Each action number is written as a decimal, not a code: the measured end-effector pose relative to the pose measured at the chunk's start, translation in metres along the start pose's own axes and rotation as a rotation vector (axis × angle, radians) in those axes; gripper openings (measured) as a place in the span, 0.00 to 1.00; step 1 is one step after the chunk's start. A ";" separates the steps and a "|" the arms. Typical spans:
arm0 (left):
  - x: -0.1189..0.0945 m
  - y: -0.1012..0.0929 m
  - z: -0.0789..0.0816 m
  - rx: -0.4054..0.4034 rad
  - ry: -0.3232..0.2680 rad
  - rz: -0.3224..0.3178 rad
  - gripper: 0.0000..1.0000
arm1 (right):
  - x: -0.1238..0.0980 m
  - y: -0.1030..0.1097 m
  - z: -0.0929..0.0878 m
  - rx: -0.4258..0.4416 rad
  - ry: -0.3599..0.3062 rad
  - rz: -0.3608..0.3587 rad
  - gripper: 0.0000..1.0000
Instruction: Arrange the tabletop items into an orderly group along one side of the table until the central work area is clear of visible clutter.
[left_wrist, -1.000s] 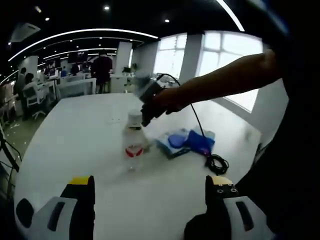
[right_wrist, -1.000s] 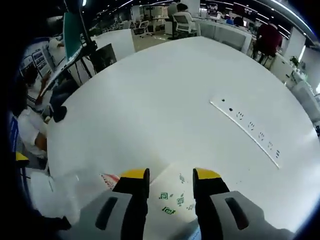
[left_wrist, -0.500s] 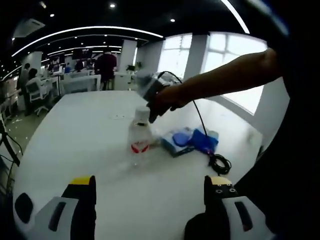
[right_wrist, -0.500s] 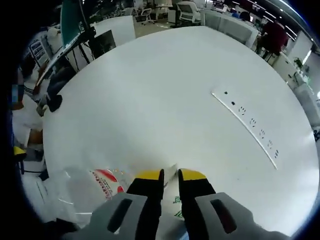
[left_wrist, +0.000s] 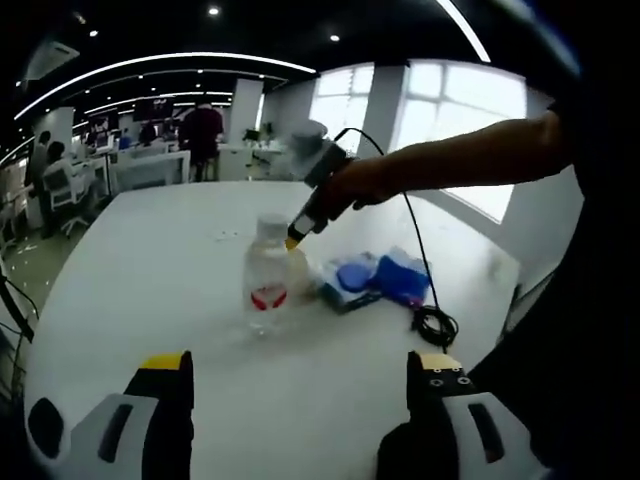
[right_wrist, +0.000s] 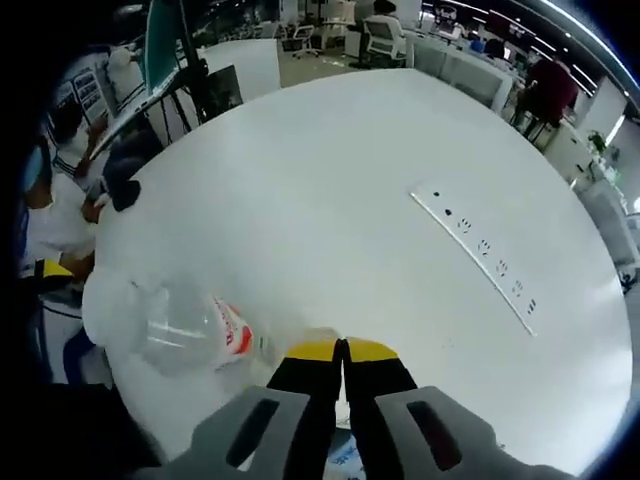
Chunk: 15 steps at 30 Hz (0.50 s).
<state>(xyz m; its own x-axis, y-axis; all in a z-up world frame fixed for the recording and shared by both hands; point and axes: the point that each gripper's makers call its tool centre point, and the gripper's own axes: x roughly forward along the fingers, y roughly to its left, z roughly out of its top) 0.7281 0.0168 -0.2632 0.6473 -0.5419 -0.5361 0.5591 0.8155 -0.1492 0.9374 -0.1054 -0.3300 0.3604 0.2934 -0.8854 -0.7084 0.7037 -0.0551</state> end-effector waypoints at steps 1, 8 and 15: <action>0.001 -0.002 0.000 0.004 0.003 -0.005 0.86 | -0.009 0.000 -0.004 -0.008 -0.008 -0.008 0.00; 0.004 -0.017 0.002 0.024 0.005 -0.027 0.86 | -0.012 -0.007 -0.016 0.012 -0.008 -0.014 0.08; 0.002 -0.027 -0.002 0.023 0.011 -0.029 0.85 | -0.020 -0.012 -0.031 0.011 0.012 -0.038 0.01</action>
<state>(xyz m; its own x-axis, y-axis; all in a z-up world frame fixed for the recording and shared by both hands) 0.7133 -0.0062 -0.2626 0.6250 -0.5629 -0.5408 0.5896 0.7945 -0.1454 0.9201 -0.1398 -0.3256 0.3796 0.2584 -0.8883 -0.6876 0.7212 -0.0841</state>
